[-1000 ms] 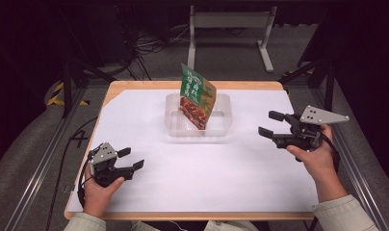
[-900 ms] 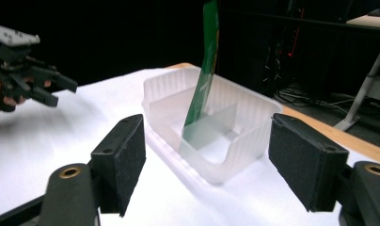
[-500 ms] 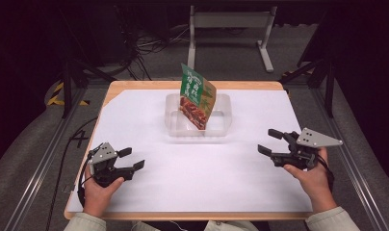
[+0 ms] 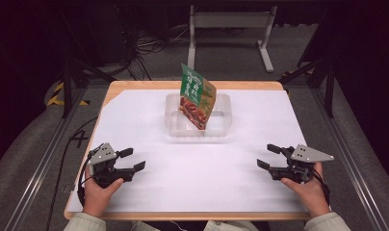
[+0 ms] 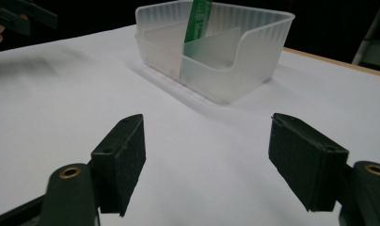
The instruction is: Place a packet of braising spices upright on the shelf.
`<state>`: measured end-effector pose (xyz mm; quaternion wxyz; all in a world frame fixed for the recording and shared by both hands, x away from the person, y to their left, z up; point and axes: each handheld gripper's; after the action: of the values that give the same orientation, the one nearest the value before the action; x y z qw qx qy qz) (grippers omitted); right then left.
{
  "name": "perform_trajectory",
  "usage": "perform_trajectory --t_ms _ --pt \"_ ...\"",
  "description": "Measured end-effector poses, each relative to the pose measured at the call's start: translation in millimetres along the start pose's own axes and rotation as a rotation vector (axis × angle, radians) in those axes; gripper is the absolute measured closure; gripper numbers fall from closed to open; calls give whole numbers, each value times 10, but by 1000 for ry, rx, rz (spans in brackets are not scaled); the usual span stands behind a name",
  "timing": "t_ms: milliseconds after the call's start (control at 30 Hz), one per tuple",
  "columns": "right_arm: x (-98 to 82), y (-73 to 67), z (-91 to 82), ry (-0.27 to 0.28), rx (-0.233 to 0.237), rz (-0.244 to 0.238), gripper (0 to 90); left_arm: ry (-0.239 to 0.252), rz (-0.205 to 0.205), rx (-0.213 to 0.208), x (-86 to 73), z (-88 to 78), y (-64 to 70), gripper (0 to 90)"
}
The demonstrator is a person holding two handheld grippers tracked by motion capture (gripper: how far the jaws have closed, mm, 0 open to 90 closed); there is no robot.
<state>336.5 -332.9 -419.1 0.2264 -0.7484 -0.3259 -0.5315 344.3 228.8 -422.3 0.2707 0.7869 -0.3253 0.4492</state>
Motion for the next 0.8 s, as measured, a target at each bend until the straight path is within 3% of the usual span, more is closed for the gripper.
perform_trajectory --t_ms 233,400,500,800 --pt "-144 6 109 -74 -2 10 282 -1 -3 -21 -4 10 -11 277" --pt "-167 28 171 -127 -19 54 293 4 -23 -33 -20 16 -33 276" --pt "-165 43 180 -135 -20 70 293 6 -40 -38 -33 16 -52 276" --pt "-165 44 174 -131 -17 71 293 -5 -34 -23 -34 33 -39 276"
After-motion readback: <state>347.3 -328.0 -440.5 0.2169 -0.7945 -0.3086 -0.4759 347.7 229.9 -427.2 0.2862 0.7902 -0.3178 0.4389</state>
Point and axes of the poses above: each handheld gripper's, and its own axes: z roughly forward along the jaws, x roughly out of its top, y roughly to its right, and after that the axes turned 1 degree about -x, right-handed
